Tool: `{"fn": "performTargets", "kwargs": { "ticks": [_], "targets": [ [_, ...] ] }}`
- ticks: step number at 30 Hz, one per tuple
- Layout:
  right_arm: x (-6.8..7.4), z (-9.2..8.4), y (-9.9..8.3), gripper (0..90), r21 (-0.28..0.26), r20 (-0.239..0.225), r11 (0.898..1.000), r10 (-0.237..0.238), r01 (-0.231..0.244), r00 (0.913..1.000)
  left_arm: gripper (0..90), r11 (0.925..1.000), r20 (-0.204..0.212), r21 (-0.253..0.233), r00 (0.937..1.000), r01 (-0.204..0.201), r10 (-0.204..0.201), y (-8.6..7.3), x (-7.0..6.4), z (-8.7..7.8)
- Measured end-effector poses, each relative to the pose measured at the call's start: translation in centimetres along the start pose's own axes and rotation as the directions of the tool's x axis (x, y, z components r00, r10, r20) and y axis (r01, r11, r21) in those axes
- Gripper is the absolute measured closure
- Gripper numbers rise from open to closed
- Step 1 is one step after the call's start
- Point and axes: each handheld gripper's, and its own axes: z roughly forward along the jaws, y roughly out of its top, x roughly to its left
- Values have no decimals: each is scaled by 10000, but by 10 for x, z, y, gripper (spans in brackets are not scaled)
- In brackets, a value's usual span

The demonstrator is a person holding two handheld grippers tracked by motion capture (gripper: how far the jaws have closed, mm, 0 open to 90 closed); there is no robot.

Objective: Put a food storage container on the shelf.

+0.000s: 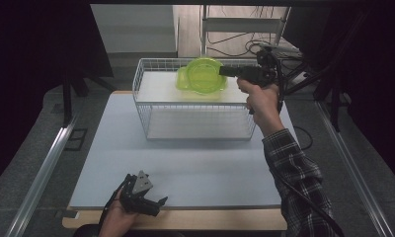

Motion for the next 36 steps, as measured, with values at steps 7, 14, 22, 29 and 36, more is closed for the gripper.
{"fn": "performTargets", "kwargs": {
  "ticks": [7,14,22,29,36],
  "targets": [
    [0,13,12,809,-301,455,9995,39,-25,9990,11,10000,17,11,10000,-21,21,0,0,0],
    [-4,26,18,809,-440,884,9989,206,-167,9959,11,10000,29,41,10000,-53,53,0,0,0],
    [-8,31,19,796,-497,1250,9986,252,-191,9918,12,10000,68,60,10000,-69,69,0,0,1],
    [0,35,20,759,-415,2316,9975,-462,573,9717,12,9999,63,101,9999,-127,126,0,-1,1],
    [-1,39,20,731,-378,2873,9954,-738,883,9550,12,9999,90,106,9999,-119,118,0,-1,1]
  ]
}}
